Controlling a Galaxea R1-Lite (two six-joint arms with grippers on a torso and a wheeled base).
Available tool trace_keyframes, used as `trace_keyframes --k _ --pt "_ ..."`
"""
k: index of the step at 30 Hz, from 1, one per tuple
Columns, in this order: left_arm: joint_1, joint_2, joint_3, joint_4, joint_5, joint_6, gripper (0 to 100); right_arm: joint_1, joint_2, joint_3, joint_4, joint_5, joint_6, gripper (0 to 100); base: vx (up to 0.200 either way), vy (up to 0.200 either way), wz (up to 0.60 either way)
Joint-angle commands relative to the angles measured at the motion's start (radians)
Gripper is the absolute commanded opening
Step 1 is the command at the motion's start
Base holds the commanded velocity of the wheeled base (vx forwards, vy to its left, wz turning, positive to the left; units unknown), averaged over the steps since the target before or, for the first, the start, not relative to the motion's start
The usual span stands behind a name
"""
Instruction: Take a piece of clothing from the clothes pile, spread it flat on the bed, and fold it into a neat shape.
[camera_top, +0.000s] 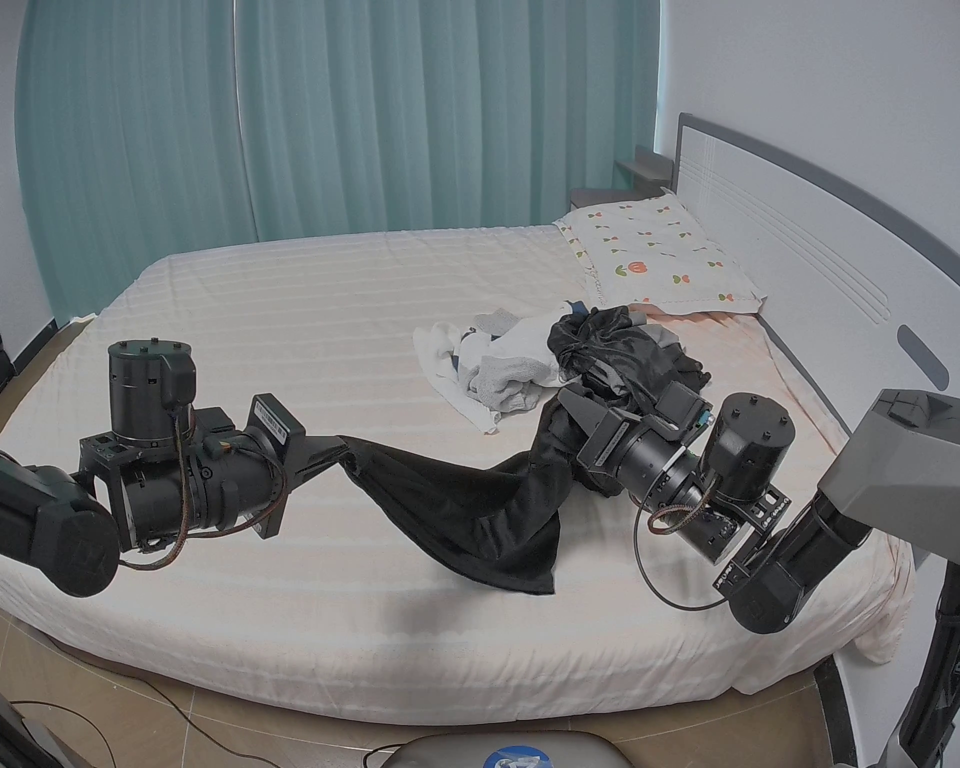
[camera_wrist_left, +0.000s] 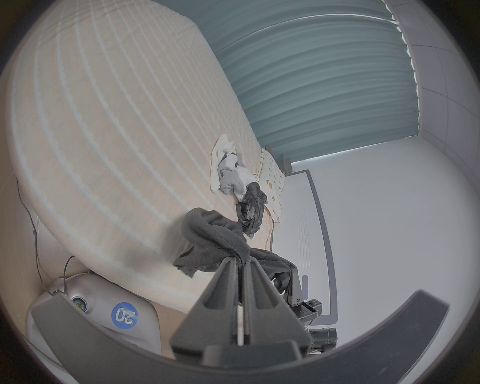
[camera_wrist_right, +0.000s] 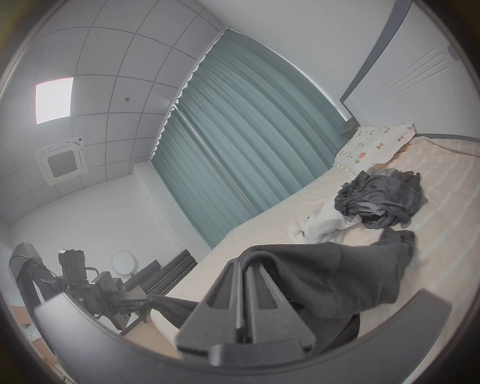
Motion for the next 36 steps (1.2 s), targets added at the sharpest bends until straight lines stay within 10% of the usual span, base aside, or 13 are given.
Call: trace_keyframes --k 1,36 --pt "0.010 -0.031 -0.003 -0.002 0.001 0.000 0 0.007 -0.008 -0.028 0.001 -0.001 -0.001 0 0.000 0.200 0.00" --pt "0.039 -0.061 -0.006 -0.002 0.001 0.001 0 0.045 -0.013 -0.080 -0.013 -0.004 -0.020 0 0.000 0.200 0.00"
